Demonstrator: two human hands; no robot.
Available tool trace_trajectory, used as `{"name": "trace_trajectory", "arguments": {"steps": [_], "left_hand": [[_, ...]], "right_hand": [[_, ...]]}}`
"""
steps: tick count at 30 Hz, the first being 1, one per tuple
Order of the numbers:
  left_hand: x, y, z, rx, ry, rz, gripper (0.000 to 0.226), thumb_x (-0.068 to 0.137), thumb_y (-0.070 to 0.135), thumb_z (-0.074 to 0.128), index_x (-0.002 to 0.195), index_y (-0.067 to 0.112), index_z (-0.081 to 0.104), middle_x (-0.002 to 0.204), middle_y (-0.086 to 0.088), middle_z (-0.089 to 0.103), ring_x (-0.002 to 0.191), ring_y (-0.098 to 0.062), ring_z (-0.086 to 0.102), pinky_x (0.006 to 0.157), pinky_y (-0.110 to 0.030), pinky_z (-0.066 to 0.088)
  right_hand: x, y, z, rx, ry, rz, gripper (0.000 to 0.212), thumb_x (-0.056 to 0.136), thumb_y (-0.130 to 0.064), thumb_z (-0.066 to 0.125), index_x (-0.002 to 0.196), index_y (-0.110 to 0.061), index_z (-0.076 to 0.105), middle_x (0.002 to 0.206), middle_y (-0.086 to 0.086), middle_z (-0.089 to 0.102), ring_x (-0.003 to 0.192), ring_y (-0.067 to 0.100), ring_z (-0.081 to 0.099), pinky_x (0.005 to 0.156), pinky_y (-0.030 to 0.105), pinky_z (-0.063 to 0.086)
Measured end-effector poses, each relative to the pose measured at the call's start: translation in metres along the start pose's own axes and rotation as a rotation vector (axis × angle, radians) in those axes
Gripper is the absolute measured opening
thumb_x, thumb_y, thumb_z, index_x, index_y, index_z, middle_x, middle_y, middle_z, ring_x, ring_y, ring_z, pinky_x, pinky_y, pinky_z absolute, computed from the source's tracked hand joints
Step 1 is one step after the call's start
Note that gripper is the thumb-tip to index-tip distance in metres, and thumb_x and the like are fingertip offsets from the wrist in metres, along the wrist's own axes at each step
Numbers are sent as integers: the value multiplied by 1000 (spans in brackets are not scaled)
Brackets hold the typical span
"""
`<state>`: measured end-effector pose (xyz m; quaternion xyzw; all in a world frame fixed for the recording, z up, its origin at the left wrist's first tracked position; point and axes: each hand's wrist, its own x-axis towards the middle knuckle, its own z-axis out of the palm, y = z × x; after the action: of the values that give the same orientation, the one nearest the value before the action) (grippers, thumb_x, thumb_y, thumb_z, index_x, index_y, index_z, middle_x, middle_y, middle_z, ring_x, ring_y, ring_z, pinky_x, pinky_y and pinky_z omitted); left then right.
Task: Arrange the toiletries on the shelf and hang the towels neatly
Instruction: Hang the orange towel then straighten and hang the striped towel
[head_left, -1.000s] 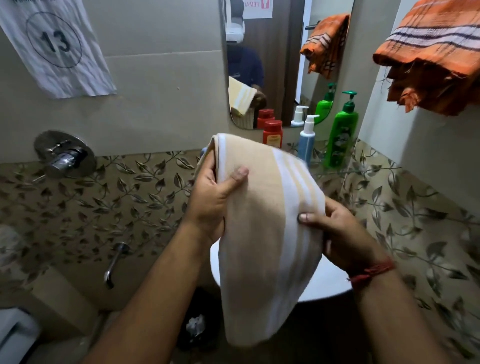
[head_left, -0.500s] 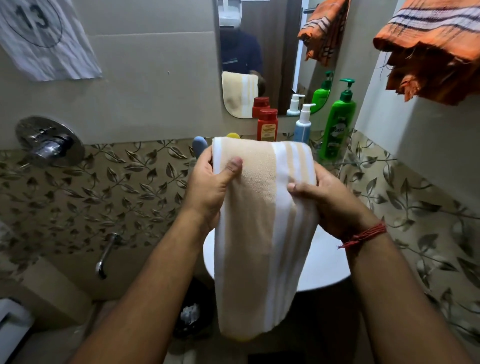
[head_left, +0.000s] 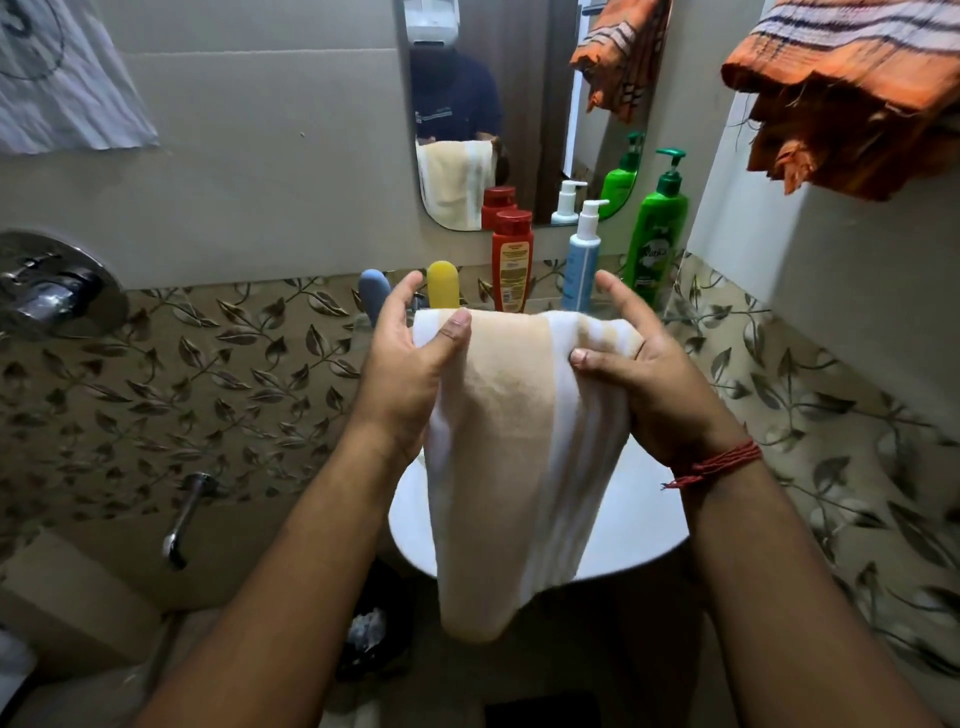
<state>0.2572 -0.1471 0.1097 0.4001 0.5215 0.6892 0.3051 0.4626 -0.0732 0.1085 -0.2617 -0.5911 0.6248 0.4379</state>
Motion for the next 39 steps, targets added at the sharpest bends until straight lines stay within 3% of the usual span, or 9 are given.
{"name": "trace_trajectory", "arguments": {"steps": [2,5,9,14,20,23,30,34,39], "left_hand": [[-1,-1,-1,11,-96,-12,65,90,17,71,148,22,42,135,10,55,115,-1,62,96,-23,52],[4,-2,-8,58,-186,-2,70,80,17,77,140,31,47,149,1,49,131,-14,55,109,-36,46],[9,-3,-7,36,-124,20,60,84,9,75,138,23,53,142,-3,56,125,-20,60,107,-44,48],[18,4,-6,47,-125,96,49,87,7,73,131,22,58,131,1,61,119,-13,62,102,-33,51],[48,24,-7,210,-237,236,41,86,11,74,121,28,62,120,1,68,114,-16,64,99,-35,54],[64,40,3,267,-288,323,37,86,14,74,119,30,64,122,2,68,118,-16,62,101,-39,53],[110,89,67,397,-364,650,21,89,26,70,109,20,65,100,2,69,95,-19,65,83,-29,50],[118,126,124,317,-426,712,24,92,26,68,113,16,64,97,4,64,90,-14,59,66,-14,39],[118,183,217,138,-461,765,25,90,24,69,113,14,66,96,3,63,91,-16,60,72,-21,40]], "right_hand": [[4,-4,3,-28,94,-30,78,83,3,71,148,-28,41,141,17,54,106,23,64,96,40,55],[6,-6,6,-78,161,-39,69,85,0,70,145,-24,44,135,12,57,98,18,65,86,33,59],[6,-11,9,-110,218,-25,59,88,2,67,141,-18,48,124,8,61,95,20,67,80,33,61],[7,-17,12,-215,326,-59,56,79,-15,79,130,-26,57,130,12,61,110,29,66,89,49,59],[2,-46,15,-475,402,-186,34,82,-6,77,112,-18,68,105,12,72,92,22,69,74,28,59],[-1,-73,19,-690,470,-254,27,78,-16,79,102,-23,70,96,3,73,90,22,70,77,37,60],[-19,-175,28,-1465,649,-373,21,85,-35,72,99,-21,69,83,-5,68,80,17,63,67,26,43],[-29,-238,14,-1546,737,-356,24,85,-32,72,103,-17,65,87,-4,64,82,15,56,62,22,31],[-49,-315,-19,-1638,899,-357,26,85,-33,72,106,-20,67,93,1,68,85,18,61,70,24,40]]}}
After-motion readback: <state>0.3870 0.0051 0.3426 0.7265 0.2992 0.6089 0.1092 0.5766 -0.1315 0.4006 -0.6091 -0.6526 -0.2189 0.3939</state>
